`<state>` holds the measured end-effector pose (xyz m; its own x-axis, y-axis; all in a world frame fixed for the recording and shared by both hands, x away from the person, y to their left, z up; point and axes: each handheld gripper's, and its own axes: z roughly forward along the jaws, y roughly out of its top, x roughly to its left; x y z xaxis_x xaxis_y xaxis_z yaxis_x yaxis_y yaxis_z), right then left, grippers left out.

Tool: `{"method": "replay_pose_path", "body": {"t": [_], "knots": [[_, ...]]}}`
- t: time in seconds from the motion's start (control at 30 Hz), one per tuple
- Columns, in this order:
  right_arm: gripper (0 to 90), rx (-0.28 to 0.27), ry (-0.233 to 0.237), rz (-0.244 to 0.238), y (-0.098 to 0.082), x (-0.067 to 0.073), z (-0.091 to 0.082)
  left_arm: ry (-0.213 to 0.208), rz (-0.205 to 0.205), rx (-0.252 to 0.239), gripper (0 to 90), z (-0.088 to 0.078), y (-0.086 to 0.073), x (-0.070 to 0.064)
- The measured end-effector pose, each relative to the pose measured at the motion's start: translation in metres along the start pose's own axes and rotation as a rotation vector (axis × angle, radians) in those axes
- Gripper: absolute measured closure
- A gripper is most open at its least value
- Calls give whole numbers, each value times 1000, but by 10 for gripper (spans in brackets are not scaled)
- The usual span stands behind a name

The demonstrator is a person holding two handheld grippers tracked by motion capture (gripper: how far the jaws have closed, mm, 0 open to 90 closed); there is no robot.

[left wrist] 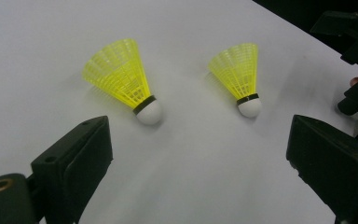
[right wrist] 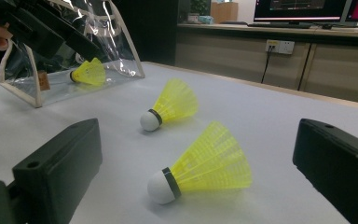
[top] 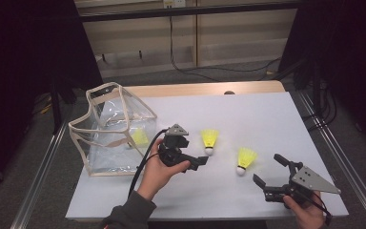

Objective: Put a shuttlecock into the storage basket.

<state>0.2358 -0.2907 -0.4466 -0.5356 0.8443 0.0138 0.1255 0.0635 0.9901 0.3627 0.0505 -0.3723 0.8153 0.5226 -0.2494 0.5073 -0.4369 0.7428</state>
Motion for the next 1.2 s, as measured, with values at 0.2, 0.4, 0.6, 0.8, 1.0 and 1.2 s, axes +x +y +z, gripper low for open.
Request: {"method": "replay_pose_path", "body": {"t": [0.2,0.4,0.6,0.8,1.0,1.2], "knots": [[14,0,0,2,0,0,0,-2,3,-7,68,7,-2,-3],[15,1,-2,1,0,0,0,-13,13,-3,68,14,-4,-6],[15,1,-4,1,0,0,0,-24,19,4,65,22,-7,-8],[15,1,-3,1,0,0,0,-36,28,6,62,29,-8,-11],[15,-1,-4,0,0,0,0,-45,37,2,60,34,-9,-13],[15,-2,-4,-5,0,0,0,-48,45,8,58,38,-10,-14]]}}
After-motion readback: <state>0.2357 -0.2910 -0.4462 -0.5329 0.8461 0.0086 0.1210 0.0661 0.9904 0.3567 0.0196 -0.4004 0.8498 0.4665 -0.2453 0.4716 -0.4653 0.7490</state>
